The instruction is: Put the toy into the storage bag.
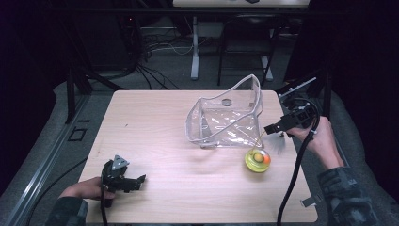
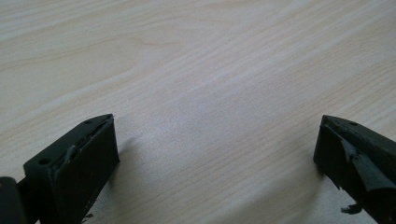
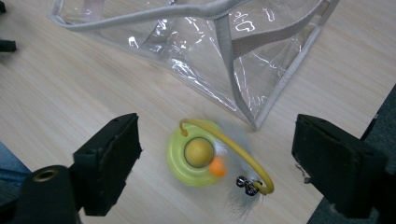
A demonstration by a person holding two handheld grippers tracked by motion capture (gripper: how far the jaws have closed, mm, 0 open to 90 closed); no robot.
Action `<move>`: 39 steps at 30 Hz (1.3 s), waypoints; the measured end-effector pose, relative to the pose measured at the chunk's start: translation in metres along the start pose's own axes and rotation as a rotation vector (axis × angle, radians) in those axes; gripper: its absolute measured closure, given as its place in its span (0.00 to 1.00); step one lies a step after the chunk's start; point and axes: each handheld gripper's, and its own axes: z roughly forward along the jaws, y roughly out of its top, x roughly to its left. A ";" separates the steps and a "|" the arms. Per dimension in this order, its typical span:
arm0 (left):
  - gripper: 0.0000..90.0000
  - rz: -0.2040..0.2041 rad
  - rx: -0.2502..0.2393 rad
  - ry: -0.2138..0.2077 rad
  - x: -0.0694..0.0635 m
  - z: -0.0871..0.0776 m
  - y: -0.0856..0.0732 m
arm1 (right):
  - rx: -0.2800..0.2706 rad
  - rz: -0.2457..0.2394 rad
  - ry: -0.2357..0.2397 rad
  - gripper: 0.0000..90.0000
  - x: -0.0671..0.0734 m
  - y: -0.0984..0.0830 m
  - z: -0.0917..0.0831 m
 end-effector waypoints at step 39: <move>0.00 0.000 0.000 0.000 0.000 0.000 0.000 | 0.107 -0.076 -0.013 0.98 0.014 0.006 0.011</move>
